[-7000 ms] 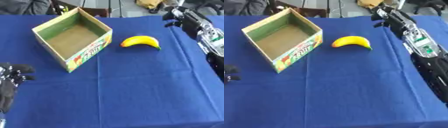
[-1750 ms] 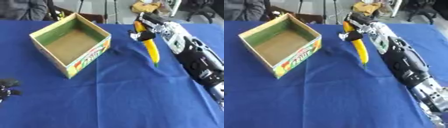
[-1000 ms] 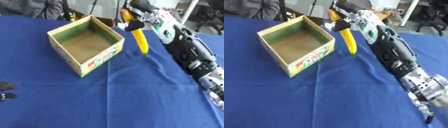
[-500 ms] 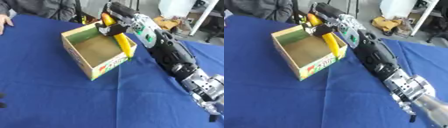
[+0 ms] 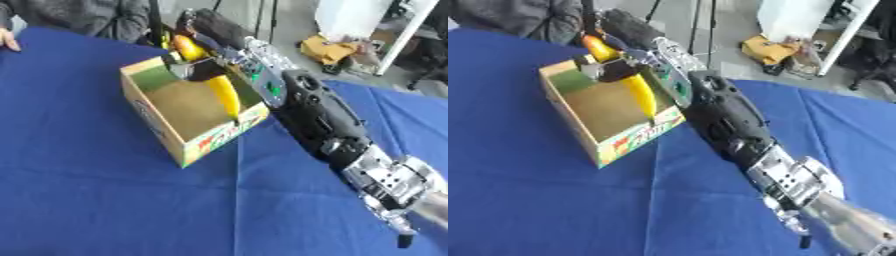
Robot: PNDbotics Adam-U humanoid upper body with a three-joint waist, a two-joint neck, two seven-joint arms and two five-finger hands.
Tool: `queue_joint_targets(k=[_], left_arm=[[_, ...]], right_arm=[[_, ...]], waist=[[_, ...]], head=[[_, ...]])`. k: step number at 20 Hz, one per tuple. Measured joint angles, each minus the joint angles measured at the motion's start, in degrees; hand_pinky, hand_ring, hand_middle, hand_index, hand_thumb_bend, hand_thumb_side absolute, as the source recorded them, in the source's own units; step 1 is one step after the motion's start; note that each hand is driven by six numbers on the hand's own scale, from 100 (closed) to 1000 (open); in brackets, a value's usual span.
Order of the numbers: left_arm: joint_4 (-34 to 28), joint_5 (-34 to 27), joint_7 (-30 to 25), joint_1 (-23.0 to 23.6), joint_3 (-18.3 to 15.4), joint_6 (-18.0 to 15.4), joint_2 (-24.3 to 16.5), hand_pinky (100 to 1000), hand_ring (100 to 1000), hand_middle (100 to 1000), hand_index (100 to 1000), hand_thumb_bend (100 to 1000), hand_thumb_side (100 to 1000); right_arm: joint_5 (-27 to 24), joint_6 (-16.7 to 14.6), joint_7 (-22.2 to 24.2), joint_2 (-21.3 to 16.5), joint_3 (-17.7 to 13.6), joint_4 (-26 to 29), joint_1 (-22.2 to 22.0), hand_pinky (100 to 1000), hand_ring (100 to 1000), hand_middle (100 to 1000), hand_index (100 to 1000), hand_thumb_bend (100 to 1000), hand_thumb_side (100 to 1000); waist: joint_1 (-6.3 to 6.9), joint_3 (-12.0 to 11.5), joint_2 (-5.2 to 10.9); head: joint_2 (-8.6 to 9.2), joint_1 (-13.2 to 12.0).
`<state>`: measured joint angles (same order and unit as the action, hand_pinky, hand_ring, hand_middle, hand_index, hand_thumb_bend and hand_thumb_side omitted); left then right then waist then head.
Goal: Pick up objects on the table and place them in the box.
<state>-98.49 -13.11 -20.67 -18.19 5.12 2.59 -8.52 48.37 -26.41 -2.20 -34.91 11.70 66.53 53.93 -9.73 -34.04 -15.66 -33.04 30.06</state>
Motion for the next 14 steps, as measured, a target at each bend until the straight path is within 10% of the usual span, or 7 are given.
queue_joint_targets(k=[4, 9, 14], left_arm=[[-0.2, 0.1, -0.1, -0.1, 0.0, 0.0, 0.0, 610, 721, 608, 595, 183, 1000], [-0.2, 0.3, -0.2, -0.4, 0.2, 0.1, 0.1, 610, 721, 608, 595, 182, 1000], [-0.2, 0.5, -0.3, -0.4, 0.3, 0.1, 0.4, 610, 721, 608, 595, 184, 1000]], right_arm=[[1.2, -0.6, -0.4, 0.5, 0.0, -1.7, 0.0, 368, 270, 223, 383, 100, 511], [1.9, -2.5, 4.1, 1.6, 0.4, -5.7, -0.2, 675, 680, 668, 693, 100, 655], [1.7, -3.5, 12.1, 1.9, 0.3, -7.5, 0.0, 849, 868, 892, 898, 100, 867]], waist=[[-0.09, 0.0, -0.71], [-0.17, 0.0, -1.32], [-0.17, 0.4, -1.36]], head=[[0.41, 0.6], [0.43, 1.0], [0.44, 1.1]])
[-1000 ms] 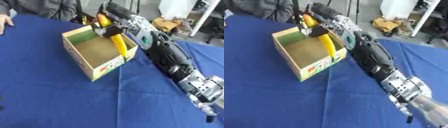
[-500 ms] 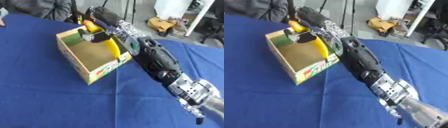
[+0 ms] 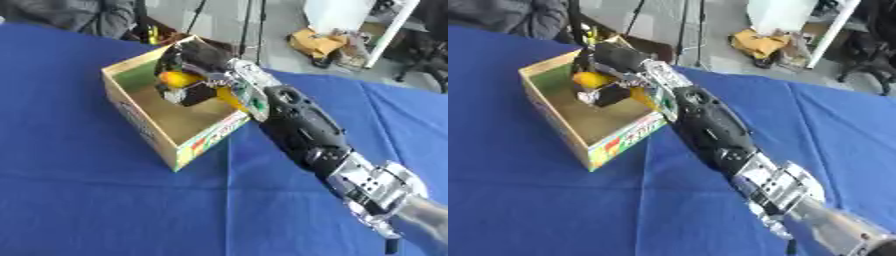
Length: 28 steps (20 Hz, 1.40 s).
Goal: Pick up objects on the table and place them in the box.
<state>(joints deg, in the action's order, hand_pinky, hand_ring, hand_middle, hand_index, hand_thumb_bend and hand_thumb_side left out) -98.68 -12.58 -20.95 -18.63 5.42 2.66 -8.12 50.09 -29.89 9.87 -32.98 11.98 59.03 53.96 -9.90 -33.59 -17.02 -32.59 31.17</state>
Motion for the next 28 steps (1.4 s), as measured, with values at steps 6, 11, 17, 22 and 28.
queue_joint_targets(k=[6, 11, 17, 22, 28], left_arm=[[0.0, 0.0, -0.1, 0.0, 0.0, 0.0, 0.1, 610, 721, 608, 595, 183, 1000], [0.0, 0.0, -0.1, 0.0, 0.0, 0.0, 0.1, 611, 721, 609, 595, 185, 1000], [0.0, 0.0, -0.1, 0.0, 0.0, 0.0, 0.1, 611, 721, 608, 595, 188, 1000], [0.3, 0.0, 0.4, 1.1, -0.4, 0.3, 0.1, 612, 721, 609, 596, 191, 1000], [0.6, 0.0, 2.5, 3.0, -2.6, 0.0, -0.3, 612, 723, 610, 598, 195, 1000]], right_arm=[[-2.0, 0.3, 4.0, 0.5, -0.4, -0.4, -0.1, 927, 922, 946, 939, 112, 960], [-3.6, 1.4, 2.3, 0.5, -0.7, 1.0, -0.1, 866, 814, 792, 851, 100, 912], [-5.8, 4.6, -7.1, 0.5, -1.0, 4.7, -0.1, 814, 738, 715, 799, 100, 823], [-14.7, 7.0, -9.0, 0.3, -0.6, 8.8, -1.4, 793, 712, 685, 777, 100, 722], [-39.0, 13.7, -7.4, -2.6, -1.6, 22.4, -9.4, 768, 671, 653, 746, 100, 765]], waist=[[0.00, 0.7, -0.17], [0.00, 1.6, 0.02], [0.08, 3.5, 0.75], [1.20, 8.9, 2.26], [3.04, 19.3, 4.20]], head=[[0.02, 0.0], [0.02, 0.0], [0.02, -0.1], [-0.37, -1.7], [-2.46, -7.4]])
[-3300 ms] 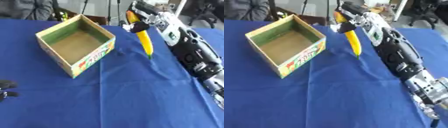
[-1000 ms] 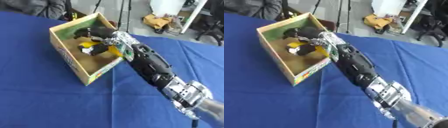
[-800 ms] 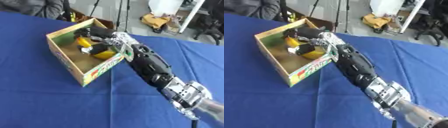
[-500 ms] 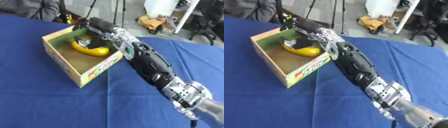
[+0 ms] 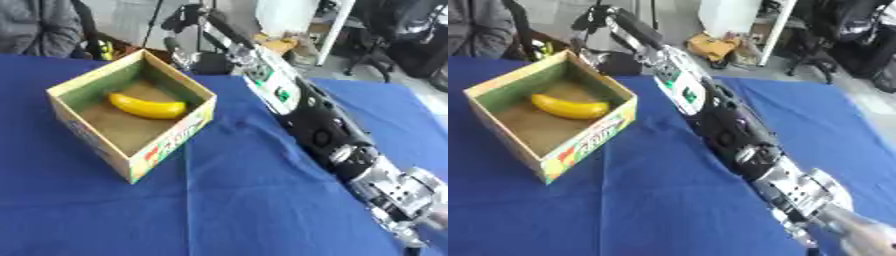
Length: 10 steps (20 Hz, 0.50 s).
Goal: Pick up objects on the table and place them in the box.
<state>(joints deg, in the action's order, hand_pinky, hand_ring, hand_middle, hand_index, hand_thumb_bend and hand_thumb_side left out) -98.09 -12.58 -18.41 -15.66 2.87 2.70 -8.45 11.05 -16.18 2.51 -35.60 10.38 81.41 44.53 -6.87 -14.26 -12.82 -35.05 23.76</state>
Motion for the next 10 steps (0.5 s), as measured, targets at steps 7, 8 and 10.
queue_joint_targets(k=[7, 8, 10], left_arm=[[0.3, 0.0, 3.8, 2.2, -3.5, -0.7, -0.5, 613, 729, 614, 610, 191, 1000], [0.4, 0.1, 4.3, 2.6, -4.1, -0.9, -0.7, 612, 730, 615, 614, 189, 1000], [0.5, 0.1, 5.3, 3.1, -5.0, -1.2, -1.1, 613, 732, 616, 616, 188, 1000]], right_arm=[[-25.7, 8.2, -1.5, 1.2, -6.2, 19.6, -21.2, 729, 617, 597, 712, 100, 821], [-26.9, 8.8, -1.9, 2.2, -7.0, 20.9, -23.6, 727, 613, 591, 708, 100, 826], [-27.9, 9.6, -2.6, 5.1, -8.6, 23.3, -28.9, 725, 612, 589, 705, 100, 833]], waist=[[2.08, 9.4, 1.10], [2.34, 10.6, 1.14], [2.91, 13.7, 1.18]], head=[[-1.67, -7.6], [-1.80, -8.6], [-2.21, -10.7]])
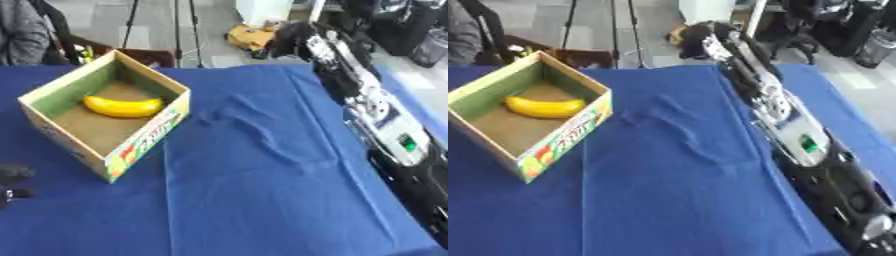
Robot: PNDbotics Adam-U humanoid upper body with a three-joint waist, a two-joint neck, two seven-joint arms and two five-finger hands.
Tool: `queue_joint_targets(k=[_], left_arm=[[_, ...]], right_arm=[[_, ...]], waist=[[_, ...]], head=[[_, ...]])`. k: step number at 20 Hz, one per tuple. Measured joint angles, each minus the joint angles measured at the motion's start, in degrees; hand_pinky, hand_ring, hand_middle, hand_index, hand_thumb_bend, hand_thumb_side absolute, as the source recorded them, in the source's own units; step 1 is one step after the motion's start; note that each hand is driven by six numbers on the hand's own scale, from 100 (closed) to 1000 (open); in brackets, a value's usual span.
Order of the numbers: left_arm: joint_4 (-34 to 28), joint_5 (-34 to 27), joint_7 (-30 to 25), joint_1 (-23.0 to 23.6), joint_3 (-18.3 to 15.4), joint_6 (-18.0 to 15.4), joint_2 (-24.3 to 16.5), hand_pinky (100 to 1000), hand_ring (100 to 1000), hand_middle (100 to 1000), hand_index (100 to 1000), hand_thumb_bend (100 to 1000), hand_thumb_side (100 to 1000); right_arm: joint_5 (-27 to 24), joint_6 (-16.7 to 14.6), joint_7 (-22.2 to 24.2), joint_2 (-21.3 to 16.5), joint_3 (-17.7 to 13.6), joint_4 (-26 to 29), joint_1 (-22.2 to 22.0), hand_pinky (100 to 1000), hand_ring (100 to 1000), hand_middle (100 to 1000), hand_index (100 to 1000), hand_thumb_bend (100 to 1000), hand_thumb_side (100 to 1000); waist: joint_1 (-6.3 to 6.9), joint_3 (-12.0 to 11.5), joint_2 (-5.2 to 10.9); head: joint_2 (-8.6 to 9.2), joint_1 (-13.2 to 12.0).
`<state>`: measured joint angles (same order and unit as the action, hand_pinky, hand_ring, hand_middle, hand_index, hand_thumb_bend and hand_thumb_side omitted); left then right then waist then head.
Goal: Pick up objects on the table and place them in the box.
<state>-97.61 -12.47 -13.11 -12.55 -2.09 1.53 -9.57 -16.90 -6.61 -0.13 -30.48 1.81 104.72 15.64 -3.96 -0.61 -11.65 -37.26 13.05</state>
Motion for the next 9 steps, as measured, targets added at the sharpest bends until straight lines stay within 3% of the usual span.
queue_joint_targets(k=[5, 9], left_arm=[[0.0, 0.4, 1.4, 0.8, -1.1, -0.6, 0.0, 612, 729, 616, 618, 184, 1000], [0.4, 0.5, 1.8, 1.5, -1.3, -0.8, 0.0, 612, 729, 617, 620, 181, 1000]], right_arm=[[0.1, 1.0, -2.2, 8.1, -2.9, 2.8, -8.4, 718, 604, 581, 693, 100, 858], [1.1, 1.3, -3.9, 12.6, -4.4, 2.9, -10.2, 716, 603, 581, 692, 100, 861]], waist=[[1.56, 2.5, 0.03], [2.94, 3.2, 0.43]], head=[[-0.46, -2.7], [-0.97, -3.4]])
